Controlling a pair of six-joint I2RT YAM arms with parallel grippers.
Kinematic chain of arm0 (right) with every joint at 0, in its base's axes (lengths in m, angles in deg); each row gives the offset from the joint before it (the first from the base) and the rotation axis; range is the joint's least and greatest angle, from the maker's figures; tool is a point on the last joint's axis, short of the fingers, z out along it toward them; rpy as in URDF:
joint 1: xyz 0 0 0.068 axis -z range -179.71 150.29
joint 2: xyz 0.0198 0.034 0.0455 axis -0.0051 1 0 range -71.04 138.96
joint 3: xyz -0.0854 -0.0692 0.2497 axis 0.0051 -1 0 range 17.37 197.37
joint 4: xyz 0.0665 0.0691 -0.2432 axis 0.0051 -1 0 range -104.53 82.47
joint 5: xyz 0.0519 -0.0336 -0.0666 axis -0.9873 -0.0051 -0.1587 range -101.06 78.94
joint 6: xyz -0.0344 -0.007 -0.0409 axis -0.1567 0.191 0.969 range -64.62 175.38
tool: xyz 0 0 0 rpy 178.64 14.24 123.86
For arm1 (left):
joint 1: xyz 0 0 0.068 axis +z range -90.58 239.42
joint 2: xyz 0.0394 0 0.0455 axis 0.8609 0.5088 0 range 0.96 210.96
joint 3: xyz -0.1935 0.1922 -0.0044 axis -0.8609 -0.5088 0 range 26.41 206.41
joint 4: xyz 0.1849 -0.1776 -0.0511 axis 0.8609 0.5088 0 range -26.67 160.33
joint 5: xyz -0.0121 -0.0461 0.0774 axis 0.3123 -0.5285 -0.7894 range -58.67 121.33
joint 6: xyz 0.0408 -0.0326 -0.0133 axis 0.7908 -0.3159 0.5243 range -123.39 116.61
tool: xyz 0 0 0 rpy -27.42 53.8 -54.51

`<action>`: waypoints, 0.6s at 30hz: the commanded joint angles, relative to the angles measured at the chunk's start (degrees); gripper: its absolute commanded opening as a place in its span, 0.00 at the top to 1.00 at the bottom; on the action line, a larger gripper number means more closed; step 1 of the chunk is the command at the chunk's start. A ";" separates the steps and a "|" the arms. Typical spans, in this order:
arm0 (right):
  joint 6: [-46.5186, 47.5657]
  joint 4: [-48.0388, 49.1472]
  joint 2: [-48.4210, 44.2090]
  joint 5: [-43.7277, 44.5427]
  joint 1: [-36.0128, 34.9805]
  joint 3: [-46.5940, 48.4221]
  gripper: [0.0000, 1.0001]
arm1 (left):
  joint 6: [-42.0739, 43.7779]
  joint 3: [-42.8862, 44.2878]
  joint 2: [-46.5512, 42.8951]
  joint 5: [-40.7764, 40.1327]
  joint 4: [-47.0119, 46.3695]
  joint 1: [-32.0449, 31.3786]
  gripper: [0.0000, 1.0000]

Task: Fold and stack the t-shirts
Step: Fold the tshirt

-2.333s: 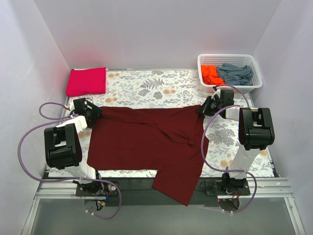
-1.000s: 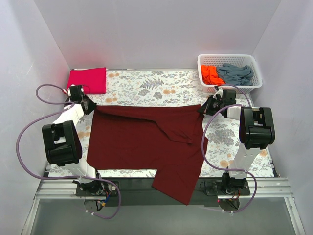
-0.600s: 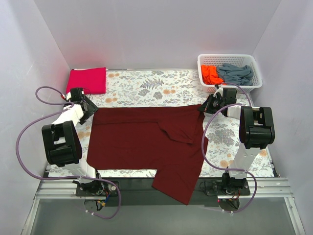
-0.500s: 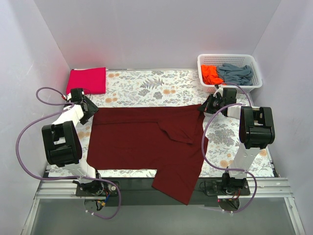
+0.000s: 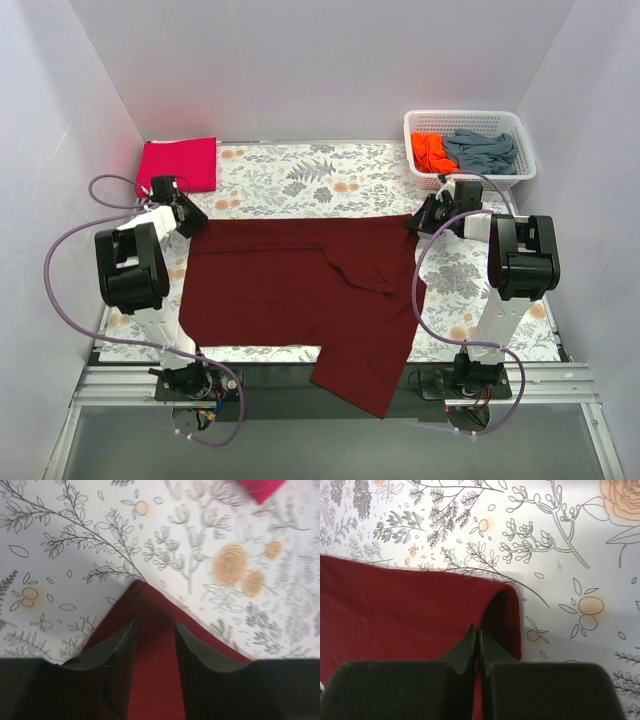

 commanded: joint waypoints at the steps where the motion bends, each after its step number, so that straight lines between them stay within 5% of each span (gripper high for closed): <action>1: 1.75 0.70 0.78 1.82 1.09 2.73 0.99 | -0.44 1.47 4.19 0.18 -1.15 -0.26 0.66; 11: 3.59 0.79 4.29 5.78 2.50 7.82 0.99 | -0.61 1.73 6.67 0.36 -2.46 -0.17 0.65; 14: 3.77 0.53 4.48 5.96 2.59 8.79 0.98 | 0.26 2.17 5.62 0.27 -2.46 -0.26 0.60; 18: 4.56 -0.87 2.37 6.39 2.50 8.35 0.84 | 1.93 2.52 1.68 0.27 -2.29 -0.35 0.45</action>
